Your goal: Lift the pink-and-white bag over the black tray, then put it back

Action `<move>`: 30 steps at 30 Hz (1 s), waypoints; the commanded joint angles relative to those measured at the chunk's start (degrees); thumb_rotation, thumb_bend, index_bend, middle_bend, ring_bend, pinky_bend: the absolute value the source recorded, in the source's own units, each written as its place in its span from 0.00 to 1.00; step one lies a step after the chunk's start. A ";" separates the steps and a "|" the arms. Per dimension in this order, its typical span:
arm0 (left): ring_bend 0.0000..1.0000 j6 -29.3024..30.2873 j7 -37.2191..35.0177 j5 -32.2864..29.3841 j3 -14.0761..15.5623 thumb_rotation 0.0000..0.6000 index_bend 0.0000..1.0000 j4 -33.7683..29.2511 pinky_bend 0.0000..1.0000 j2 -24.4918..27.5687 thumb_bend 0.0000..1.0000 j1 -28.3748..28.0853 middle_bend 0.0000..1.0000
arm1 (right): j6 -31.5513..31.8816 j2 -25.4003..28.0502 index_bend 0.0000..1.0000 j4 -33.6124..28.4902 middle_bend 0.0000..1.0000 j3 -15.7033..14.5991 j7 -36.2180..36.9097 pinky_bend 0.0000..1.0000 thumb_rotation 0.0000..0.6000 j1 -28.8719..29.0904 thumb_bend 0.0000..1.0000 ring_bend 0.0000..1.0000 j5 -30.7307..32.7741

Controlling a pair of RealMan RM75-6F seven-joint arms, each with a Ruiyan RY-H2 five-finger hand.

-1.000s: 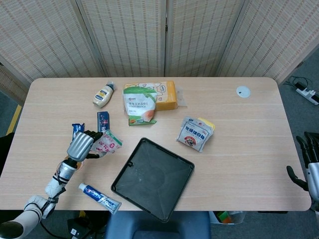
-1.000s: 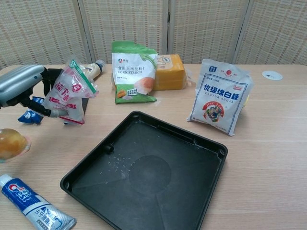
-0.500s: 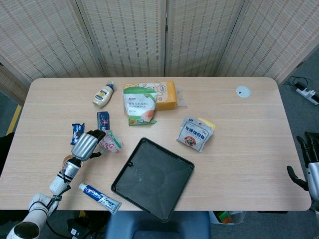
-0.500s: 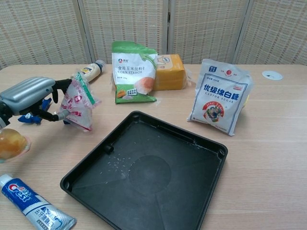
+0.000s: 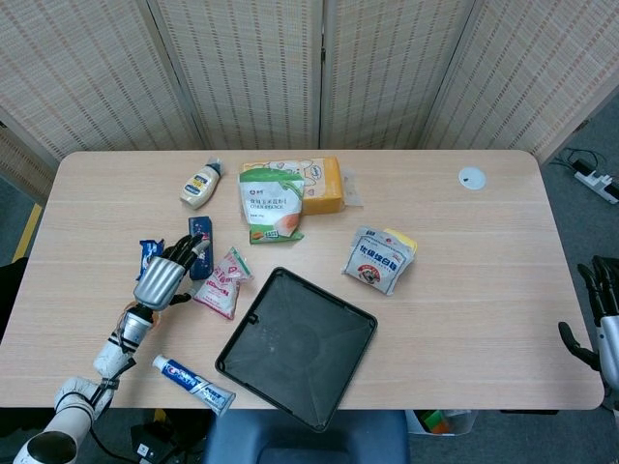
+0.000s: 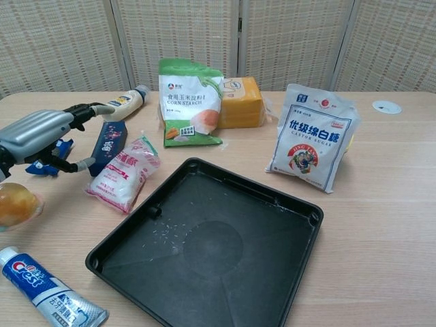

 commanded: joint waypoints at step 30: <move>0.07 14.48 40.06 -17.82 -7.07 1.00 0.06 -77.05 0.11 40.97 0.43 20.40 0.05 | -7.68 1.61 0.07 4.34 0.08 -2.88 15.86 0.02 1.00 4.93 0.34 0.05 -4.84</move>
